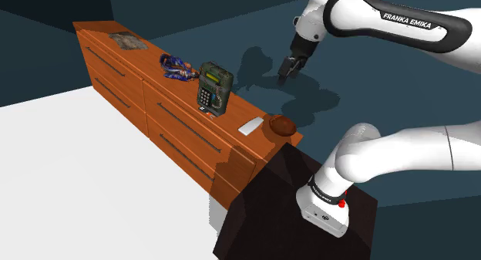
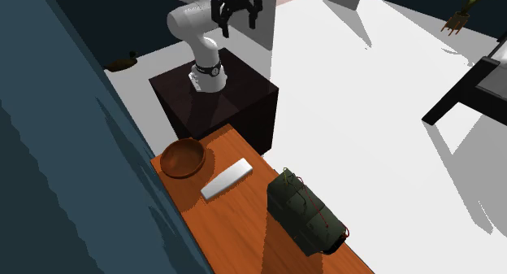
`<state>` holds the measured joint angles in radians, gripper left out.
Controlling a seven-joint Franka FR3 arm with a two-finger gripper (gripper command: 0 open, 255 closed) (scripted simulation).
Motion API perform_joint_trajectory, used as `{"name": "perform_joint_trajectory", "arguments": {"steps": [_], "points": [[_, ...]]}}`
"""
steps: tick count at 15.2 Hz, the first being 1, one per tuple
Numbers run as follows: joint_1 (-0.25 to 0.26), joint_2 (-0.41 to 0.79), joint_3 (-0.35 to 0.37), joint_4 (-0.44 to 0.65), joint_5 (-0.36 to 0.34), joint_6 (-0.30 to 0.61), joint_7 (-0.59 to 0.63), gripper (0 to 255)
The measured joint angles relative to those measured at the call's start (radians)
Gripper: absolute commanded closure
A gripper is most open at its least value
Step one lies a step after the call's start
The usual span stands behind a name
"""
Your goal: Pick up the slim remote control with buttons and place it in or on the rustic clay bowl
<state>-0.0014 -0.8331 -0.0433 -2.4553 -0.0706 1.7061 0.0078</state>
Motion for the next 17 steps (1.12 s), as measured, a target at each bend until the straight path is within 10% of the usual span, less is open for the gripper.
{"name": "perform_joint_trajectory", "arguments": {"steps": [17], "points": [[-0.170, 0.482, 0.034, -0.043, 0.028, 0.485, 0.472, 0]]}}
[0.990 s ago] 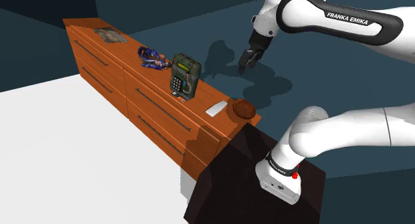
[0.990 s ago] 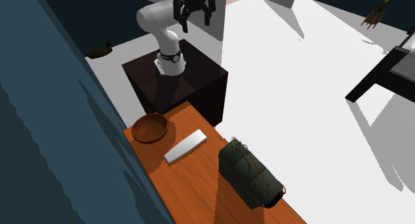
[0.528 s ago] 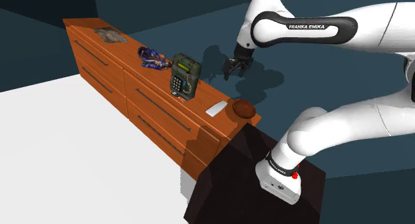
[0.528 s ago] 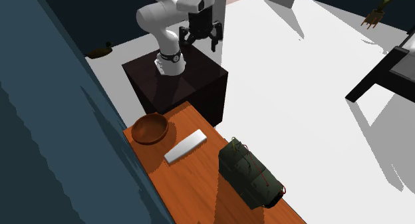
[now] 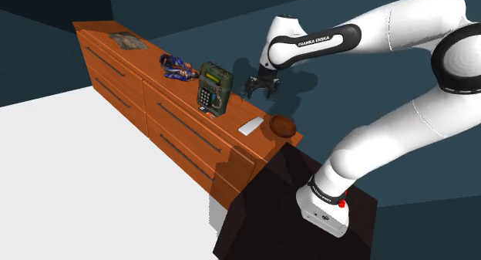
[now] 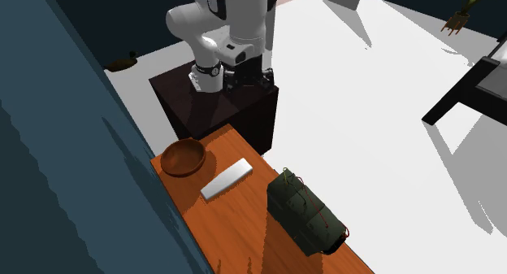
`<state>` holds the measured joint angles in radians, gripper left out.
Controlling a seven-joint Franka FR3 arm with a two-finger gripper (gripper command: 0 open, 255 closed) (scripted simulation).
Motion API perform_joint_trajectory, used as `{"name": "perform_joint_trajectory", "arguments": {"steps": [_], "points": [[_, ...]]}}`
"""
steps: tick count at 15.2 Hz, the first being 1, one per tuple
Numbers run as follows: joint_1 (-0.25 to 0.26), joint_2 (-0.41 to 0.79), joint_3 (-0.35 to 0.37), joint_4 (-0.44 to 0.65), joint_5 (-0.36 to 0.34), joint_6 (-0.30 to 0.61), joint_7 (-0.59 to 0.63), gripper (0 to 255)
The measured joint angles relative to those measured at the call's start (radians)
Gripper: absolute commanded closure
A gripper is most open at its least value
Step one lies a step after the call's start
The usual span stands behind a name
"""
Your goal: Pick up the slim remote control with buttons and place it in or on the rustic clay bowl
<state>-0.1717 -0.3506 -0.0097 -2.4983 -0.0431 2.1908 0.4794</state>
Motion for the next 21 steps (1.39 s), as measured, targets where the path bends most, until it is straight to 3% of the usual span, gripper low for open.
{"name": "perform_joint_trajectory", "arguments": {"steps": [12, 21], "points": [[-0.102, 0.417, -0.052, 0.101, 0.025, 0.286, 0.324, 0], [-0.156, 0.739, -0.100, 0.233, 0.130, 0.452, 0.502, 0]]}}
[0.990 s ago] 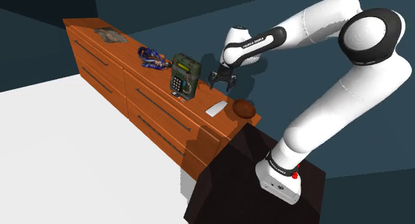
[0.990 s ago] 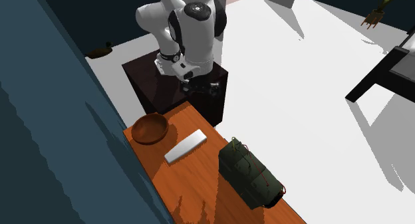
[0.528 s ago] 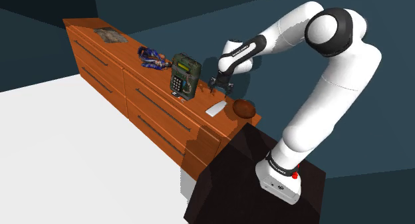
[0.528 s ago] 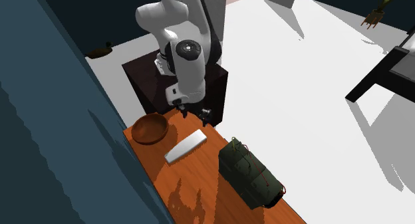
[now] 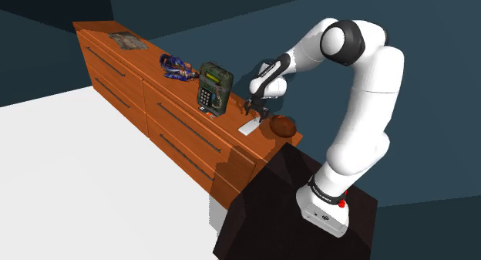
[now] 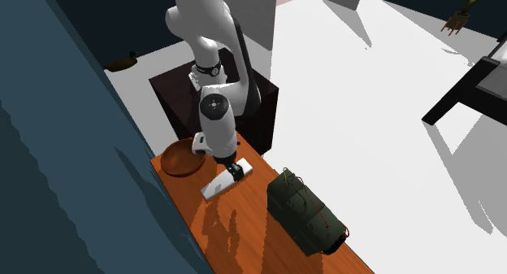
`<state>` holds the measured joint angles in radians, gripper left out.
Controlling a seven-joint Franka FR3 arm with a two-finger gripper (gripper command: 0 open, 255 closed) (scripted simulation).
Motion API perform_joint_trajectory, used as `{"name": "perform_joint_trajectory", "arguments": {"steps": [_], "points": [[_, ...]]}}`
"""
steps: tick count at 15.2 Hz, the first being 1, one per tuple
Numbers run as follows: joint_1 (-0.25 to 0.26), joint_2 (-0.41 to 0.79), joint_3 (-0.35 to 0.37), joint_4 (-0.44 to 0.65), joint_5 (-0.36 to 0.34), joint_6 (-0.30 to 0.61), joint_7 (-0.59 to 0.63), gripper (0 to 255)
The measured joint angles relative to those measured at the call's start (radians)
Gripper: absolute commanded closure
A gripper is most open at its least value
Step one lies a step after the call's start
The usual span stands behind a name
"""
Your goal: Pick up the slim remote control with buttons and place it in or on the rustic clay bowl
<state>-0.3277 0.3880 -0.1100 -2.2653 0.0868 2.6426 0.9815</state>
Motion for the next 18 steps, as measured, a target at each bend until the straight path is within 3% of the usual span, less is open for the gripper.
{"name": "perform_joint_trajectory", "arguments": {"steps": [8, 16, 17, 18], "points": [[-0.032, 0.139, 0.008, 0.048, 0.049, 0.085, 0.015, 0], [-0.034, 0.157, 0.012, 0.052, 0.053, 0.100, 0.013, 0], [-0.034, 0.157, 0.012, 0.052, 0.053, 0.100, 0.013, 255], [-0.034, 0.157, 0.012, 0.052, 0.053, 0.100, 0.013, 255]]}}
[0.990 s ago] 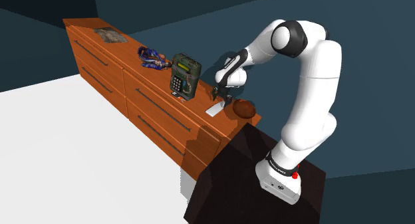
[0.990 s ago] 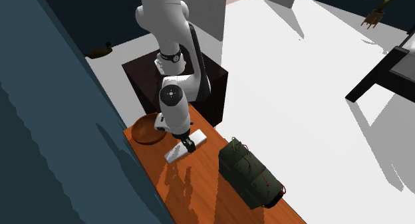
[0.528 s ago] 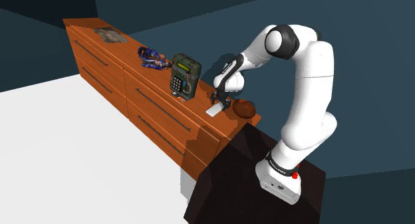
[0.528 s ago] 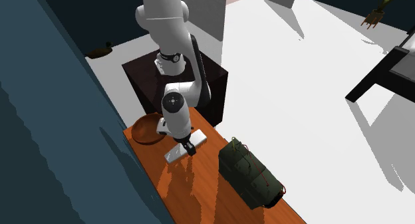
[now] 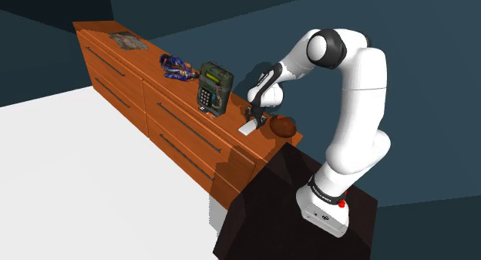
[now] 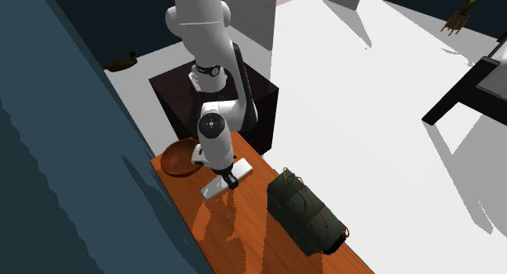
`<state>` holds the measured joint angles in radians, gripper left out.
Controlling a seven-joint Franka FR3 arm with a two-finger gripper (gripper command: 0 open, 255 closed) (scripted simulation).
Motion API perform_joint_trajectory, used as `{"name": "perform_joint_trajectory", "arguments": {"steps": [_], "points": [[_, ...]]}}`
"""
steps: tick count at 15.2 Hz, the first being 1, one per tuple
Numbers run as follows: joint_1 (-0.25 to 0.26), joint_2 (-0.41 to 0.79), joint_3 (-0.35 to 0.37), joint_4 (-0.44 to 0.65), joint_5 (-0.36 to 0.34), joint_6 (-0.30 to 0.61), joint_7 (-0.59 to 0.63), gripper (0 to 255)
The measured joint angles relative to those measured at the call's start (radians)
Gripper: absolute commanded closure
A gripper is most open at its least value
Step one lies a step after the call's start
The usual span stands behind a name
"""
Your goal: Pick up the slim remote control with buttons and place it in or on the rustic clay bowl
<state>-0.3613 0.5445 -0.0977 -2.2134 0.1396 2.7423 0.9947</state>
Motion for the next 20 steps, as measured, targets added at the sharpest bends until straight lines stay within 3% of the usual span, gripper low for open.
{"name": "perform_joint_trajectory", "arguments": {"steps": [10, 20], "points": [[0.002, -0.007, -0.001, -0.003, -0.001, -0.004, 0.001, 255], [0.020, -0.130, -0.027, -0.030, -0.028, -0.100, 0.020, 255]]}}
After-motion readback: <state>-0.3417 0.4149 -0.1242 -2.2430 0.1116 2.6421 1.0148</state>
